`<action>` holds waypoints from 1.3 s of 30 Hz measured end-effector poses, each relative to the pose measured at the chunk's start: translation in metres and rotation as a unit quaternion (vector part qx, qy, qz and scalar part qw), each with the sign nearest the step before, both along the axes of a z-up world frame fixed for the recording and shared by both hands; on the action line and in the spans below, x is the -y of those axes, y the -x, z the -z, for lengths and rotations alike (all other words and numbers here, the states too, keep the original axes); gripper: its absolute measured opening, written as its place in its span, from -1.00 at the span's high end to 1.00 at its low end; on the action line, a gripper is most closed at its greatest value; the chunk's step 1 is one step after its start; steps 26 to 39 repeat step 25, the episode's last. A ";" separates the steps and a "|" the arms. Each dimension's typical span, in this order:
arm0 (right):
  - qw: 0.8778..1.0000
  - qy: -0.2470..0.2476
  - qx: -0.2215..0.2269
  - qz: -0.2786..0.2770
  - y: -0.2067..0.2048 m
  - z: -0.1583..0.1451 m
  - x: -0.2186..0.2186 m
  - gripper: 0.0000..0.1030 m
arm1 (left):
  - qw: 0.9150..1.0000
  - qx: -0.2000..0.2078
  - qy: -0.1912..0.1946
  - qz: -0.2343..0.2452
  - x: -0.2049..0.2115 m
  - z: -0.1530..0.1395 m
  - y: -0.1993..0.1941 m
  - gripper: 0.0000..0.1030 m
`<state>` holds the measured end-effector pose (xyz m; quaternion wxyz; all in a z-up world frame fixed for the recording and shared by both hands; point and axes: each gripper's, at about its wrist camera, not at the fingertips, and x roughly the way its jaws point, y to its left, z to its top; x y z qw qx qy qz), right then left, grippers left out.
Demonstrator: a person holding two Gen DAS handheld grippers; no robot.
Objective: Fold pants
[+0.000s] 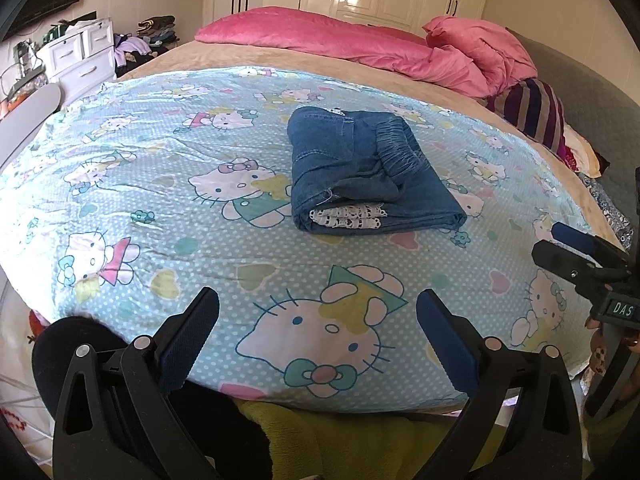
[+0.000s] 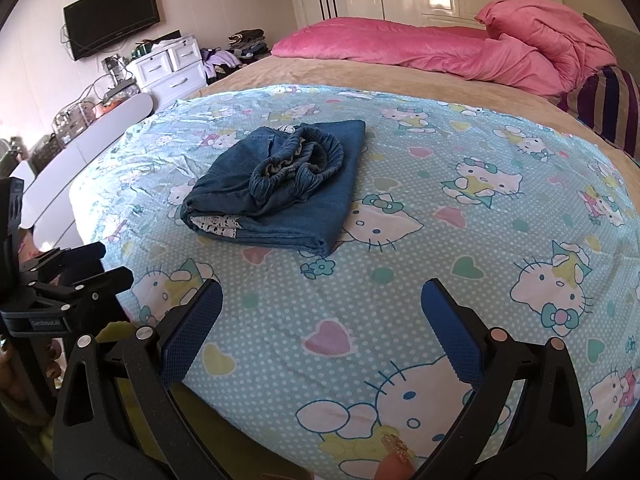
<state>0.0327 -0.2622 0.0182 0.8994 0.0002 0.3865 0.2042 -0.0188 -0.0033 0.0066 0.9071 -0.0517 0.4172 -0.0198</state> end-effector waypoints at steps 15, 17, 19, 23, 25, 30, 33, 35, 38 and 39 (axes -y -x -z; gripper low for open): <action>0.999 0.009 -0.011 0.043 -0.022 0.011 0.013 -0.83 | 0.999 0.030 -0.003 -0.011 -0.014 -0.013 -0.008 -0.91; 0.998 0.010 -0.017 0.057 -0.030 0.015 0.021 -0.83 | 0.999 0.021 -0.012 -0.021 -0.021 -0.011 -0.020 -0.91; 0.996 0.014 -0.022 0.080 -0.040 0.020 0.035 -0.82 | 0.999 0.005 -0.015 -0.039 -0.037 -0.005 -0.039 -0.91; 0.989 0.024 -0.032 0.141 -0.066 0.028 0.078 -0.82 | 0.995 -0.030 -0.038 -0.089 -0.083 0.006 -0.082 -0.91; 0.982 0.028 -0.035 0.183 -0.079 0.032 0.109 -0.82 | 0.992 -0.047 -0.039 -0.112 -0.109 0.009 -0.103 -0.91; 0.982 0.028 -0.035 0.183 -0.079 0.032 0.109 -0.82 | 0.992 -0.047 -0.039 -0.112 -0.109 0.009 -0.103 -0.91; 0.982 0.028 -0.035 0.183 -0.079 0.032 0.109 -0.82 | 0.992 -0.047 -0.039 -0.112 -0.109 0.009 -0.103 -0.91; 0.982 0.028 -0.035 0.183 -0.079 0.032 0.109 -0.82 | 0.992 -0.047 -0.039 -0.112 -0.109 0.009 -0.103 -0.91; 0.982 0.028 -0.035 0.183 -0.079 0.032 0.109 -0.82 | 0.992 -0.047 -0.039 -0.112 -0.109 0.009 -0.103 -0.91; 0.982 0.028 -0.035 0.183 -0.079 0.032 0.109 -0.82 | 0.992 -0.047 -0.039 -0.112 -0.109 0.009 -0.103 -0.91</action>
